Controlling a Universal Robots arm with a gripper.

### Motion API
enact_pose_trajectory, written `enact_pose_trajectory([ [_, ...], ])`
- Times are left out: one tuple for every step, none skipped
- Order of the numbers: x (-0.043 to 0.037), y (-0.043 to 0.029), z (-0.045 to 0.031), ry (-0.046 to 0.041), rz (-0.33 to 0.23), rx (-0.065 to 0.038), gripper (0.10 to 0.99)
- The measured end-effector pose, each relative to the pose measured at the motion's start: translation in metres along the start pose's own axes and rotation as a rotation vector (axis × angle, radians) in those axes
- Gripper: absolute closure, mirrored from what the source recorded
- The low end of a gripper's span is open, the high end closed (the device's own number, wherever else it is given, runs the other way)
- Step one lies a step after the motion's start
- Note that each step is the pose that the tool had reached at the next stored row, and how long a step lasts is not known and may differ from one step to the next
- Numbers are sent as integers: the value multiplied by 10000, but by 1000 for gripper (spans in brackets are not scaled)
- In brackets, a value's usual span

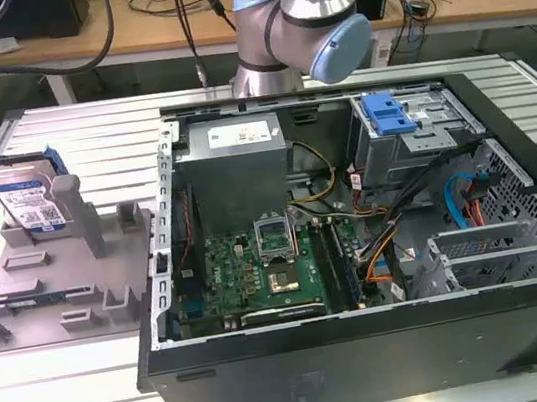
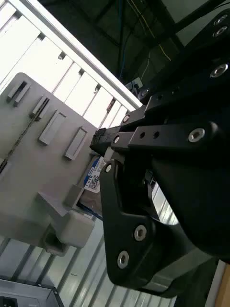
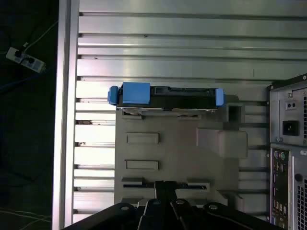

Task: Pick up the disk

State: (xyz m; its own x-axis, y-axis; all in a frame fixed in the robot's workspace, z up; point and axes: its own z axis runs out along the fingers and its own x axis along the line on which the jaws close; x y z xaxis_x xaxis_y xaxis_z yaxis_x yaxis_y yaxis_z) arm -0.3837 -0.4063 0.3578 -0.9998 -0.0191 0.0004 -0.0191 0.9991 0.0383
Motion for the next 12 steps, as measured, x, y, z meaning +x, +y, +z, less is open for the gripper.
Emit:
enact_pose_trajectory([
  [0, 0, 0, 0, 0, 0, 980],
  [0, 0, 0, 0, 0, 1, 980],
  [0, 0, 0, 0, 0, 0, 980],
  [0, 0, -1, 1, 0, 1, 980],
  [0, 0, 0, 0, 0, 0, 980],
  [0, 0, 0, 1, 0, 0, 980],
  [0, 0, 0, 0, 0, 0, 980],
  [0, 0, 0, 0, 0, 0, 980],
  [0, 0, 0, 1, 0, 1, 980],
  [0, 0, 0, 1, 0, 0, 980],
  [0, 0, 0, 0, 0, 1, 980],
  [0, 0, 0, 1, 0, 0, 980],
])
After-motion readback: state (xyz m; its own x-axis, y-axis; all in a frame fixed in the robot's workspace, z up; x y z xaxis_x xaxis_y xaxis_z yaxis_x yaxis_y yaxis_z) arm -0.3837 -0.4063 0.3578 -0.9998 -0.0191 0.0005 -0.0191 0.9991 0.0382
